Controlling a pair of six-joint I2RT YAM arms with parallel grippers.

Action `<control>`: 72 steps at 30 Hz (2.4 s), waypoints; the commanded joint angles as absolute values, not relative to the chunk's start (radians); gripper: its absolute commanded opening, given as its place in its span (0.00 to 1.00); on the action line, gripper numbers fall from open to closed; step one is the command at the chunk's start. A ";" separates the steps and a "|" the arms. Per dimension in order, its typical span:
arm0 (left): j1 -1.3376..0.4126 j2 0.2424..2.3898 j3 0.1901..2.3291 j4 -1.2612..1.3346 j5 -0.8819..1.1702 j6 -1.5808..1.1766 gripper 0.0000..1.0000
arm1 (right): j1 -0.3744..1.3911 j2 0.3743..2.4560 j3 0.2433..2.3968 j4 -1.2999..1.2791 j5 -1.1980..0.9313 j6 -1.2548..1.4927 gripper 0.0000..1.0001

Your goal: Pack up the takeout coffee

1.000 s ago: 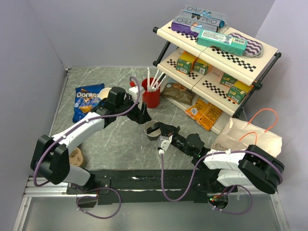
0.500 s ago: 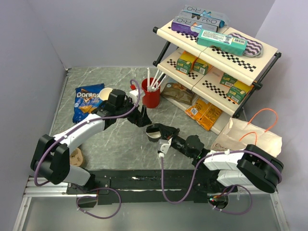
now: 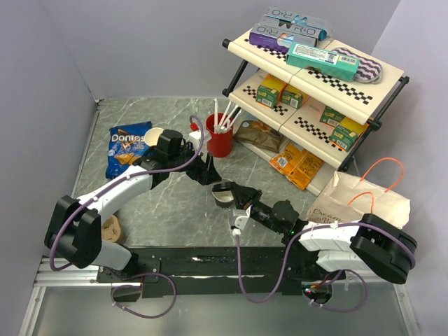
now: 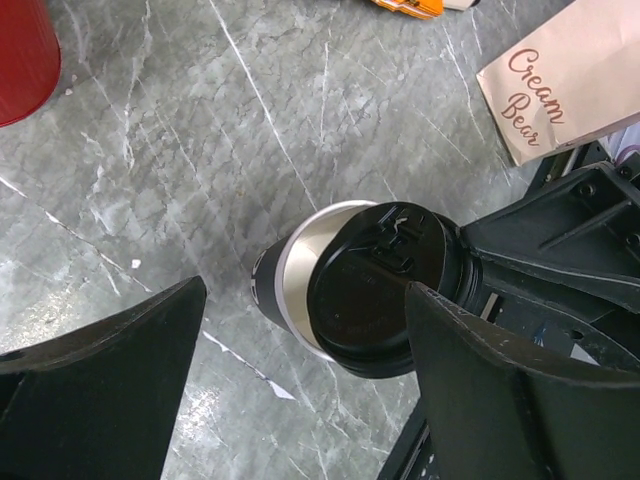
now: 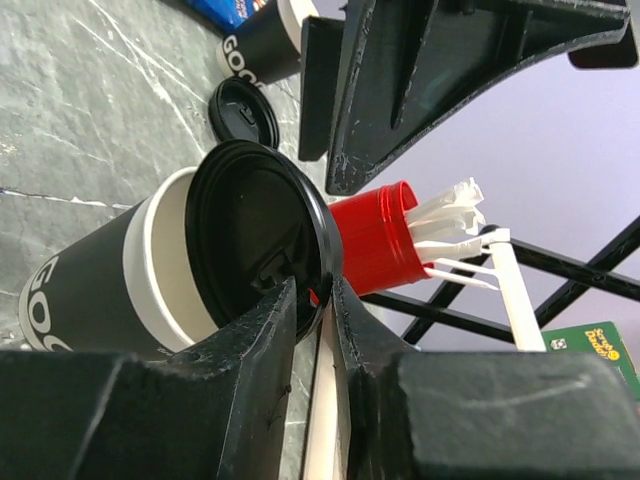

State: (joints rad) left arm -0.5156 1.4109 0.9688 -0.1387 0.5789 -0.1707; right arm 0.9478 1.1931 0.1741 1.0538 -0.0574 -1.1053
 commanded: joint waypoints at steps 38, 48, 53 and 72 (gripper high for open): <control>-0.517 1.456 0.957 -0.087 0.695 -0.187 0.83 | 1.016 1.117 0.184 0.838 -0.043 -1.045 0.38; -0.520 1.462 0.956 -0.084 0.690 -0.187 0.83 | 1.019 1.120 0.219 0.799 -0.005 -0.986 0.38; -0.523 1.457 0.948 -0.100 0.677 -0.158 0.83 | 1.015 1.115 0.241 0.769 -0.002 -0.960 0.38; -0.564 1.566 1.035 -0.110 0.612 -0.086 0.82 | 1.015 1.109 0.247 0.732 0.034 -0.931 0.39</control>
